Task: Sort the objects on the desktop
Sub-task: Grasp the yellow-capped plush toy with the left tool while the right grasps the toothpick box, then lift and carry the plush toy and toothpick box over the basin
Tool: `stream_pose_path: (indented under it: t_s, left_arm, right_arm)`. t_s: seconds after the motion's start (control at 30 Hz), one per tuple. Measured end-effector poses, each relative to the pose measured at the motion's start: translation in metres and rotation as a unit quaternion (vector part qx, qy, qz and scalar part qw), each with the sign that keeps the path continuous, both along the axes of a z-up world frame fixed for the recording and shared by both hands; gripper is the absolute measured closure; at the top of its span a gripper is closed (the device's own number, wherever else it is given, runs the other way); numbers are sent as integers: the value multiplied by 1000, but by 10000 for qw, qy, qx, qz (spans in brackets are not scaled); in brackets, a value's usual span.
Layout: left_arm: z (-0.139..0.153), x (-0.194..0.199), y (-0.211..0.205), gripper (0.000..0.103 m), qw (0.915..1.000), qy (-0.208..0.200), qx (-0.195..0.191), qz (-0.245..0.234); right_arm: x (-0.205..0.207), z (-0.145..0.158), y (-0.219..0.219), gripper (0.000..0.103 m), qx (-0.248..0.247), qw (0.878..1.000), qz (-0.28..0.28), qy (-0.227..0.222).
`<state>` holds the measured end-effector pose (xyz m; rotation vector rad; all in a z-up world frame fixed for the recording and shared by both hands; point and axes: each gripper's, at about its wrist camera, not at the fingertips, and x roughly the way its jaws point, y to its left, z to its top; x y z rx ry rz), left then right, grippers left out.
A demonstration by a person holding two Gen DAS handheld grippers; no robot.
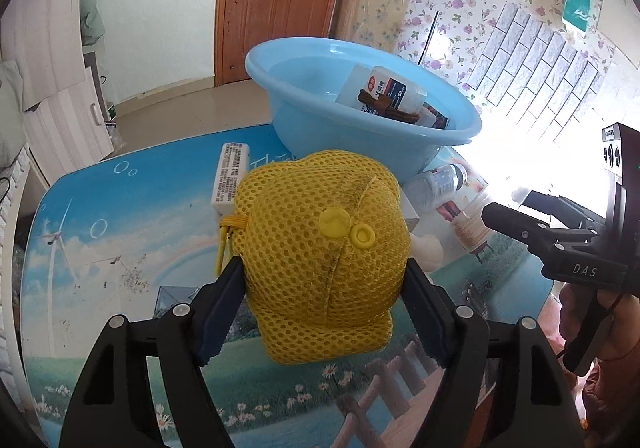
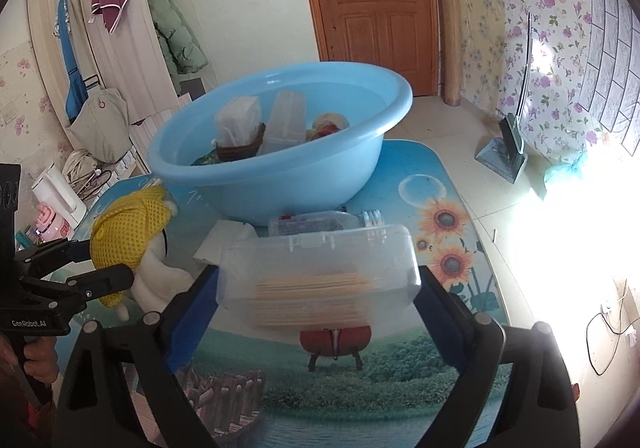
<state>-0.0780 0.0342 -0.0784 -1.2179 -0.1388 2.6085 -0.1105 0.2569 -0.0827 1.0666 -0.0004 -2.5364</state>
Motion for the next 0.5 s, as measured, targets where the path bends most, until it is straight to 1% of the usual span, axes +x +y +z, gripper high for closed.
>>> stream_pose_path:
  t_s: [0.13, 0.4, 0.5]
  left_arm:
    - [3, 14, -13, 26, 9999, -26, -80, 140]
    - [-6, 42, -31, 26, 9981, -257, -159, 546]
    - [-11, 45, -33, 26, 9975, -319, -178, 603]
  right_arm:
    - [12, 4, -10, 8, 134, 9999, 69, 61]
    - [34, 0, -29, 8, 274, 9990, 340, 2]
    - [40, -2, -33, 8, 335, 9987, 397, -10]
